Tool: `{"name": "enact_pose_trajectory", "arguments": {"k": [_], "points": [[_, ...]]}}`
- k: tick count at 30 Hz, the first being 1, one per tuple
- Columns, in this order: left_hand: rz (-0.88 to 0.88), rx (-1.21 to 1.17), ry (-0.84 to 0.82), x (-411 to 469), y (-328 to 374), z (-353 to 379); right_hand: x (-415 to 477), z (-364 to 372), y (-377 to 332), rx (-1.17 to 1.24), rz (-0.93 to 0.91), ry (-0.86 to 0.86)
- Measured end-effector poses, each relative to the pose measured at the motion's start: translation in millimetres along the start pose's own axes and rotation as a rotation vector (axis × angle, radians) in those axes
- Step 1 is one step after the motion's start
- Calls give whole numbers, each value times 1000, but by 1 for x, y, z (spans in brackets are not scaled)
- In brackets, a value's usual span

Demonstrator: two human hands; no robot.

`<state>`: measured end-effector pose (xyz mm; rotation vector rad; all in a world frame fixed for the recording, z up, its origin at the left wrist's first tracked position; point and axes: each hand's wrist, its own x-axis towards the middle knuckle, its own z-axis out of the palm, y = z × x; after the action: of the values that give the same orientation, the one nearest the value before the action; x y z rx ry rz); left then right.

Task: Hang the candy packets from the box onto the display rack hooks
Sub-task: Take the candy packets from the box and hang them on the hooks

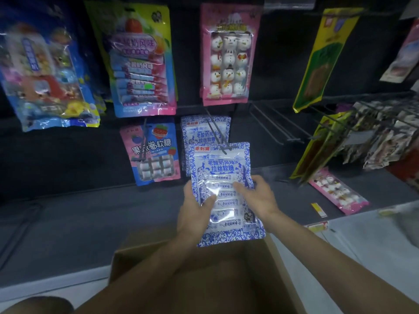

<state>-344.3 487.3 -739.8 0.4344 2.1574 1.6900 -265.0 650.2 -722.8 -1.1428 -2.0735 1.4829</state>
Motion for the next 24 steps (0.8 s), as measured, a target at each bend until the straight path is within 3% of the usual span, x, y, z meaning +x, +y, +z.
{"name": "enact_pose_trajectory", "arguments": {"k": [8, 13, 19, 24], "points": [[76, 265, -8, 43, 11, -12, 44, 11, -15, -125, -62, -23], [8, 246, -43, 85, 25, -12, 78, 24, -18, -114, -83, 10], [-48, 278, 10, 121, 12, 10, 115, 29, -17, -289, -134, 6], [-49, 301, 85, 141, 5, 19, 142, 46, -10, -300, -157, 16]]}}
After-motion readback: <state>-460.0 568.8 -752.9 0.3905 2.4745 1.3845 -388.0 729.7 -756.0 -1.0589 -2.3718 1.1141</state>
